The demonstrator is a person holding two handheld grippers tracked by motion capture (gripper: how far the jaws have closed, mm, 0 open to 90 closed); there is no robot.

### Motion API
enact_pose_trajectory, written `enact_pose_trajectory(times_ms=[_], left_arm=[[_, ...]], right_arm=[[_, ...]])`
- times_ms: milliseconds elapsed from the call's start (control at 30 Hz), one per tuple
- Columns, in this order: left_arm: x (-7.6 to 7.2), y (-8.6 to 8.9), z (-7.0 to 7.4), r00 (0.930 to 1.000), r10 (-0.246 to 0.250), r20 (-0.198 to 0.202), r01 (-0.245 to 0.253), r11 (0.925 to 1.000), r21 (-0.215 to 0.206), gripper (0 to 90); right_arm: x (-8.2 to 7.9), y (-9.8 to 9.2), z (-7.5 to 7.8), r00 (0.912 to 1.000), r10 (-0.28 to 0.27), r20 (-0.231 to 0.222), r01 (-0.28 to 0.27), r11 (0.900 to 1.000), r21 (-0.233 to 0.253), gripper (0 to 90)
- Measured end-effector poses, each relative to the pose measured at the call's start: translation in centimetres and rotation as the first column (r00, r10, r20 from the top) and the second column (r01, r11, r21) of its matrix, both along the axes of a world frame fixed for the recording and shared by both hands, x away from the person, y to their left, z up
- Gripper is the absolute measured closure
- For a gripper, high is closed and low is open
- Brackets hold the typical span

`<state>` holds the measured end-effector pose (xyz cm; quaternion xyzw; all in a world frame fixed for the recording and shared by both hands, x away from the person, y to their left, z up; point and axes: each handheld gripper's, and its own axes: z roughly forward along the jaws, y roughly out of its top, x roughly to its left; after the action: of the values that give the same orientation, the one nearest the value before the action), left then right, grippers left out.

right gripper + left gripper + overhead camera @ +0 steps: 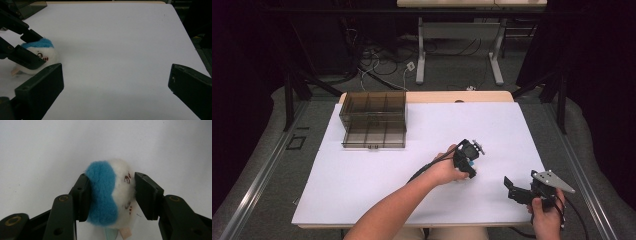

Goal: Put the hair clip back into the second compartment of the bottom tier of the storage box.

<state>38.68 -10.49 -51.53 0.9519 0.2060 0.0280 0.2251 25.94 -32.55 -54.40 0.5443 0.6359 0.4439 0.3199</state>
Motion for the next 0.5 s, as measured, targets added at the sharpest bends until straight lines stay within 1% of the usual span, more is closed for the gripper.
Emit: enact_pose_trajectory(times_ms=[300, 333, 367, 400, 433, 467, 500], left_arm=[[-0.1, 0.4, 0.28, 1.0, 0.0, -0.001, 0.0, 0.9998, -0.018, 51.0], [-0.08, 0.44, 0.31, 1.0, -0.003, 0.0, 0.003, 0.9999, -0.017, 51.0], [-0.09, 0.47, 0.33, 1.0, -0.003, -0.004, 0.003, 0.9998, -0.018, 51.0], [-0.1, 0.48, 0.34, 1.0, -0.003, -0.003, 0.003, 0.9998, -0.02, 51.0], [-0.11, 0.5, 0.36, 1.0, -0.006, -0.001, 0.006, 0.9998, -0.019, 51.0], [-0.14, 0.51, 0.38, 1.0, -0.008, -0.001, 0.008, 0.9998, -0.018, 51.1], [-0.2, 0.51, 0.43, 1.0, -0.007, -0.004, 0.007, 0.9998, -0.019, 51.1]], right_arm=[[-0.05, 0.03, -0.04, 1.0, 0.0, -0.004, 0.0, 1.0, 0.006, 0.0], [-0.22, -0.14, 0.1, 0.9996, 0.002, -0.028, -0.002, 1.0, -0.011, 0.0], [-0.39, -0.23, 0.26, 0.9982, 0.01, -0.059, -0.011, 1.0, -0.012, 0.0], [-0.43, -0.26, 0.25, 0.9982, 0.008, -0.059, -0.009, 1.0, -0.012, 0.0], [-0.18, -0.17, -0.06, 1.0, -0.005, -0.007, 0.005, 1.0, -0.001, 0.0], [-0.27, -0.27, -0.08, 0.9999, -0.009, -0.006, 0.009, 1.0, 0.001, 0.0], [-0.47, -0.44, 0.05, 0.9996, -0.001, -0.029, 0.001, 1.0, -0.003, 0.0]])
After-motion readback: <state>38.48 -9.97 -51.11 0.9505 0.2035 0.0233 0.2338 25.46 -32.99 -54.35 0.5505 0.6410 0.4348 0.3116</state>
